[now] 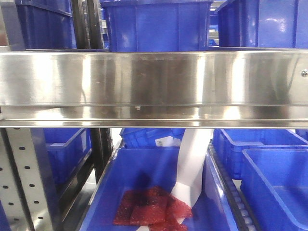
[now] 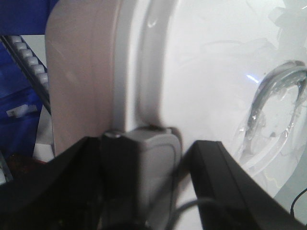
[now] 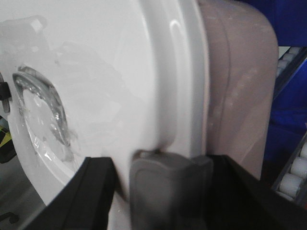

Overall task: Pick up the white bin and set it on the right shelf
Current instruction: 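Drive the base up to the metal shelf rack holding the bin, then raise the held bin with both grippers above the upper shelf lip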

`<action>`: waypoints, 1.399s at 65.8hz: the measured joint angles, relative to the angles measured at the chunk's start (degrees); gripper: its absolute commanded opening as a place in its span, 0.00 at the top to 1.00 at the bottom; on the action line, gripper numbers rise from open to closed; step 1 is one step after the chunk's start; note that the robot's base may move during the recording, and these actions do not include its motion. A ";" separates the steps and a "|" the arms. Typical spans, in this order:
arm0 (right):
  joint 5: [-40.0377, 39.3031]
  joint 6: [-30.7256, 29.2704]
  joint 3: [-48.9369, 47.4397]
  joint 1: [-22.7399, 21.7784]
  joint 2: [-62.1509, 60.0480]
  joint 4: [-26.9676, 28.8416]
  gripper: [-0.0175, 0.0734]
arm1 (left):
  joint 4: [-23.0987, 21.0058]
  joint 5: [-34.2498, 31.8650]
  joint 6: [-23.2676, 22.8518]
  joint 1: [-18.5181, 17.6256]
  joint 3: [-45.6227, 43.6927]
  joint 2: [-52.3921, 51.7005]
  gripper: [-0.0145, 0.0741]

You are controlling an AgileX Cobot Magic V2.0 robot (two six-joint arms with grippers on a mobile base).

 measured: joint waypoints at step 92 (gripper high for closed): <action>-4.46 2.68 0.00 -0.26 13.45 8.29 0.35 | -11.94 0.17 1.44 0.31 0.00 13.71 0.59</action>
